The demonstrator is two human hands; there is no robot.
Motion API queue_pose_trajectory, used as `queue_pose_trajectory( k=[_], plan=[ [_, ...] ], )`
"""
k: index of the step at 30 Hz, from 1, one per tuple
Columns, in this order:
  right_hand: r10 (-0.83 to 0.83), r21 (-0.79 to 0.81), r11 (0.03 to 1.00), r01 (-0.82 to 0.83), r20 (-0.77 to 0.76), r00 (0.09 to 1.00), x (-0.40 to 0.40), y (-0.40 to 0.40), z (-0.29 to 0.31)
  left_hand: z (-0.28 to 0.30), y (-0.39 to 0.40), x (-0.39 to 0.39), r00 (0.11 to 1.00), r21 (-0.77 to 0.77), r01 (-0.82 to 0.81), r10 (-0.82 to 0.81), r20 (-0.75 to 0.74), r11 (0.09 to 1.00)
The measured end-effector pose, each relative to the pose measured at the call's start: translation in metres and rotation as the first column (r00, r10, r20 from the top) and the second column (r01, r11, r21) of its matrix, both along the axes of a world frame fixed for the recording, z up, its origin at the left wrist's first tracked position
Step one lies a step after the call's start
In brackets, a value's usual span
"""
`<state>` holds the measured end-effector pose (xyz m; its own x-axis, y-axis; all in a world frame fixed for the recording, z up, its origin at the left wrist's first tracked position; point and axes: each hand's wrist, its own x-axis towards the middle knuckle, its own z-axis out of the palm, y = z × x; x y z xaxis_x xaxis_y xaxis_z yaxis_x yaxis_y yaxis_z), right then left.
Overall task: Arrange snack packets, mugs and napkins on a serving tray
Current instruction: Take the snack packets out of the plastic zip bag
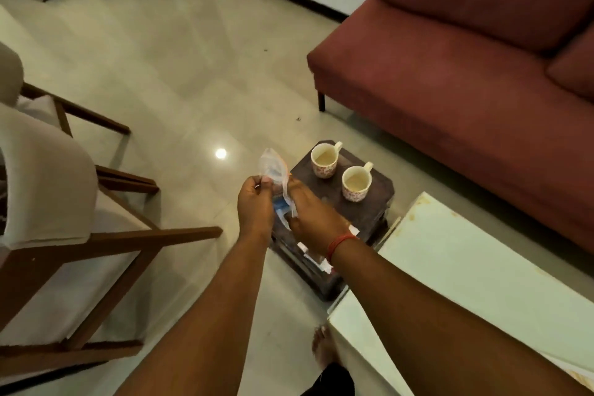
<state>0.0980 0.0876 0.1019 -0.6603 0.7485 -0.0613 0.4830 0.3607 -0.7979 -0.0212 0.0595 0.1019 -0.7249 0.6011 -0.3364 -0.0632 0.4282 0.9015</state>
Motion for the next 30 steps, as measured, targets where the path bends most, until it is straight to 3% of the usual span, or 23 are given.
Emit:
queue_pose_trajectory(
  k=[5, 9, 12, 16, 19, 20, 22, 25, 27, 30],
  plan=[
    [-0.210, -0.084, 0.974, 0.210, 0.005, 0.978, 0.104, -0.020, 0.057, 0.060, 0.008, 0.082, 0.936, -0.007, 0.298, -0.293, -0.196, 0.955],
    [-0.381, -0.015, 0.924, 0.381, 0.045, 0.924, 0.216, -0.044, 0.082, 0.088, 0.005, 0.173, 0.847, -0.002, 0.491, -0.477, -0.235, 0.871],
    [-0.550, 0.018, 0.835, 0.551, 0.073, 0.832, 0.307, -0.067, 0.090, 0.096, -0.009, 0.249, 0.798, 0.040, 0.577, -0.552, -0.242, 0.816],
    [-0.803, 0.011, 0.592, 0.806, 0.092, 0.588, 0.421, -0.110, 0.094, 0.101, -0.040, 0.349, 0.767, 0.078, 0.637, -0.619, -0.169, 0.767],
    [-0.865, 0.330, 0.485, 0.810, 0.050, 0.499, 0.494, -0.149, 0.094, 0.103, -0.057, 0.424, 0.735, 0.088, 0.679, -0.673, -0.090, 0.729],
    [-0.857, 0.416, 0.487, 0.768, 0.059, 0.512, 0.513, -0.161, 0.095, 0.104, -0.063, 0.448, 0.731, 0.115, 0.679, -0.682, -0.011, 0.725],
    [-0.814, 0.439, 0.552, 0.709, 0.100, 0.572, 0.534, -0.177, 0.096, 0.107, -0.074, 0.484, 0.716, 0.146, 0.673, -0.688, 0.119, 0.725],
    [-0.756, 0.269, 0.649, 0.712, 0.122, 0.643, 0.550, -0.199, 0.093, 0.113, -0.090, 0.528, 0.698, 0.106, 0.695, -0.702, 0.142, 0.711],
    [-0.754, 0.198, 0.655, 0.729, 0.108, 0.648, 0.556, -0.208, 0.092, 0.118, -0.098, 0.545, 0.705, 0.086, 0.693, -0.698, 0.123, 0.715],
    [-0.761, 0.282, 0.647, 0.708, 0.182, 0.623, 0.565, -0.218, 0.089, 0.121, -0.108, 0.560, 0.701, 0.100, 0.683, -0.687, 0.192, 0.724]
  ],
)
